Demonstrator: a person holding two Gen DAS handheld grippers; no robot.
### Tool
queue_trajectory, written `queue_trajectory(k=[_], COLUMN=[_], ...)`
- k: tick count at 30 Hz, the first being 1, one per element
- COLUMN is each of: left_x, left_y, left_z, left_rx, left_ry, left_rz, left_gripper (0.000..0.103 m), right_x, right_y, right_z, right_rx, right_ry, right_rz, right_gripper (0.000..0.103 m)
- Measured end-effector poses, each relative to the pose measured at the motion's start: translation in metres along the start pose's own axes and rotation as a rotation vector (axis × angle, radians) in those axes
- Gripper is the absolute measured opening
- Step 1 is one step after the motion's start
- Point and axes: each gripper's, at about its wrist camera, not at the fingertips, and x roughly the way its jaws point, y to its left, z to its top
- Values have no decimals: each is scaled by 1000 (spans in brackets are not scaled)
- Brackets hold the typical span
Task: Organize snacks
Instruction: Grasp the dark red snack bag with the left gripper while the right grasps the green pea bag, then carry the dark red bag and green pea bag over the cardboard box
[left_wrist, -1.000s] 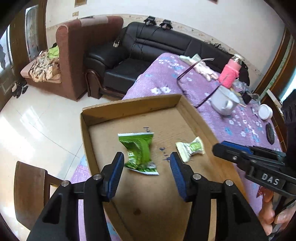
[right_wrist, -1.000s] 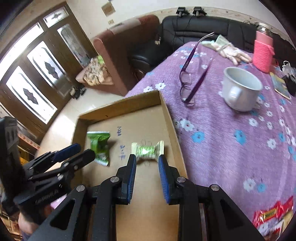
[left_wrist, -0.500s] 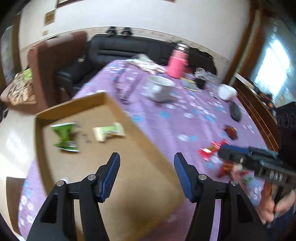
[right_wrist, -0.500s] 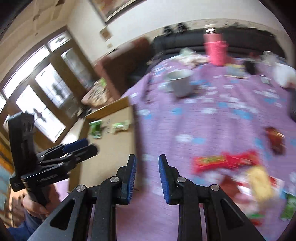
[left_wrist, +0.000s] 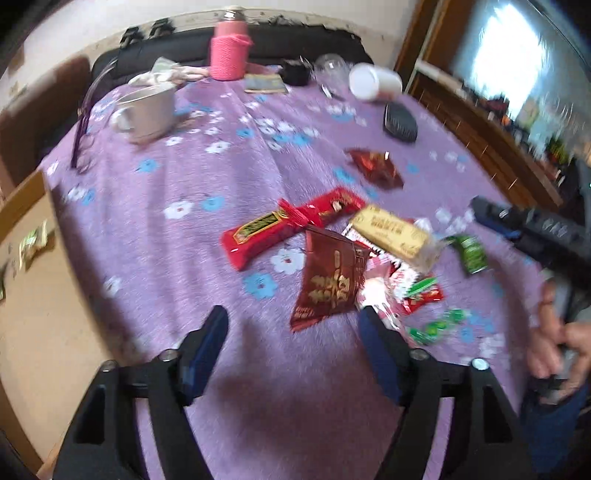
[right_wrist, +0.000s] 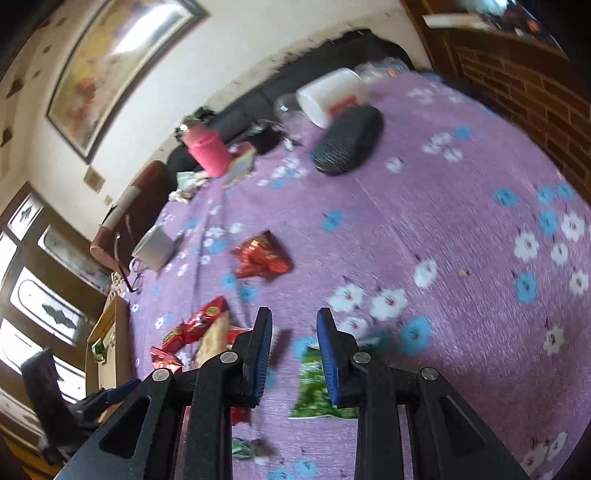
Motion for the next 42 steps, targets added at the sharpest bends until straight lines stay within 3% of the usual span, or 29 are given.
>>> queue_trajectory(k=[4,6,7,12,14,17,19,21,23,27,33,42], left_x=[24,27,29,37,38,38,38,37,36,30,14,12], left_y=[-2,2,4,5,3,4,5,6,9,16,16,10], left_z=[5,8,11,23,24,23,23,22,21,20,21,23], left_rx=[-30,-43,-50,-39,-22,-2,1,3,-7,-39,-55,-36], left_ry=[28,14,8,-30,-56,-81,-89,-92,-93,-103,-168,-180], left_rz=[-3,-12,-13,-28,6,41,47,47,39,6,-43,-55], left_gripper=[77,77,77,76,57,39,37,36,35,34,34,34], right_x=[-6,-9,-9,4,8,14,21,31,36,28,-5,3], right_y=[4,3,1,2,8,20,28,31,33,28,46,64], right_z=[0,0,-1,-7,-10,-18,-25,-31,-35,-31,-30,-38], right_rx=[-28,-44,-35,-48,-78,-167,-233,-275,-317,-296,-317,-350], right_ry=[-1,-25,-29,37,58,74,82,121,112,72,-101,-81], right_rz=[-16,-50,-51,-104,-136,-261,-341,-368,-406,-365,-222,-143], right_gripper=[31,58,60,60,60,60,59,45,42,38,38,38])
